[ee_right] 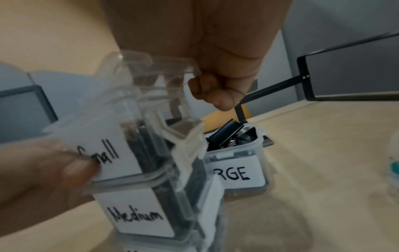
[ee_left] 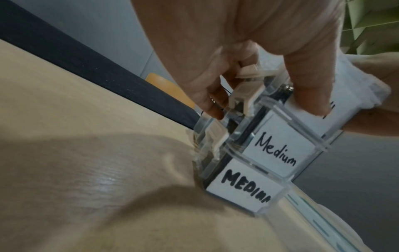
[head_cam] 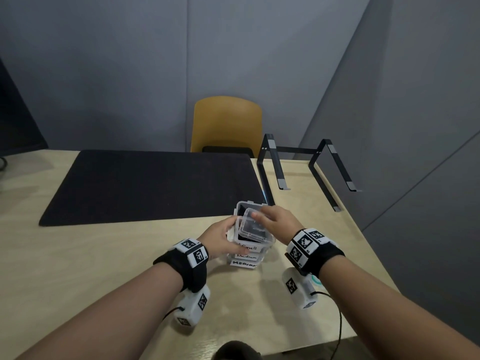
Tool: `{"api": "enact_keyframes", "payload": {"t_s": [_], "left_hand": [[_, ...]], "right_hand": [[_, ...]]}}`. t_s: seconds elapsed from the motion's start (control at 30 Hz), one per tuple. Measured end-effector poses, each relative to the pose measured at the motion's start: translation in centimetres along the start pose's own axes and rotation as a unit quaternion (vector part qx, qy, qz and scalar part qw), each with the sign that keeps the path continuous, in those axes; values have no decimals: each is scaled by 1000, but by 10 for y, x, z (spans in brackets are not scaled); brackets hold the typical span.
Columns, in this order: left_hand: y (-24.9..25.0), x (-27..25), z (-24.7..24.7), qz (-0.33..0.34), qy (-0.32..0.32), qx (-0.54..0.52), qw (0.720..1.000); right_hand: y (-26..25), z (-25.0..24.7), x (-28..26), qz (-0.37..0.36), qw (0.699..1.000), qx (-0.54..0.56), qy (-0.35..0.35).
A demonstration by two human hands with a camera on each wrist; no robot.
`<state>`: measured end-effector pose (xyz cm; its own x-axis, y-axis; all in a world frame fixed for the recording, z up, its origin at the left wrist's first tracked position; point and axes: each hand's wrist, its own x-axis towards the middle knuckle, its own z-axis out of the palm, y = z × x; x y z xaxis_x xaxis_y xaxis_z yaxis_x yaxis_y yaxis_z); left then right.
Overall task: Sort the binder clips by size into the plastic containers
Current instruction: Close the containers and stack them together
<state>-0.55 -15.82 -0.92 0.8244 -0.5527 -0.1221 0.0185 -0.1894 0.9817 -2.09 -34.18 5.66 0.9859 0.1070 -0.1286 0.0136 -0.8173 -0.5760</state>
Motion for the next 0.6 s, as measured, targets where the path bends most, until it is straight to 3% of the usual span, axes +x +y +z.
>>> {"api": "enact_keyframes", "payload": {"t_s": [0.3, 0.4, 0.53, 0.6], "left_hand": [[-2, 2, -1, 11, 9, 7, 1000], [-2, 2, -1, 20, 9, 25, 999], [-5, 4, -5, 1, 23, 144, 989], [-5, 3, -9, -2, 0, 110, 994]], "right_hand": [[-6, 0, 10, -34, 989, -100, -99], [-5, 3, 9, -40, 987, -123, -95], [-2, 8, 10, -22, 985, -142, -94], [-2, 9, 10, -21, 984, -151, -94]]}}
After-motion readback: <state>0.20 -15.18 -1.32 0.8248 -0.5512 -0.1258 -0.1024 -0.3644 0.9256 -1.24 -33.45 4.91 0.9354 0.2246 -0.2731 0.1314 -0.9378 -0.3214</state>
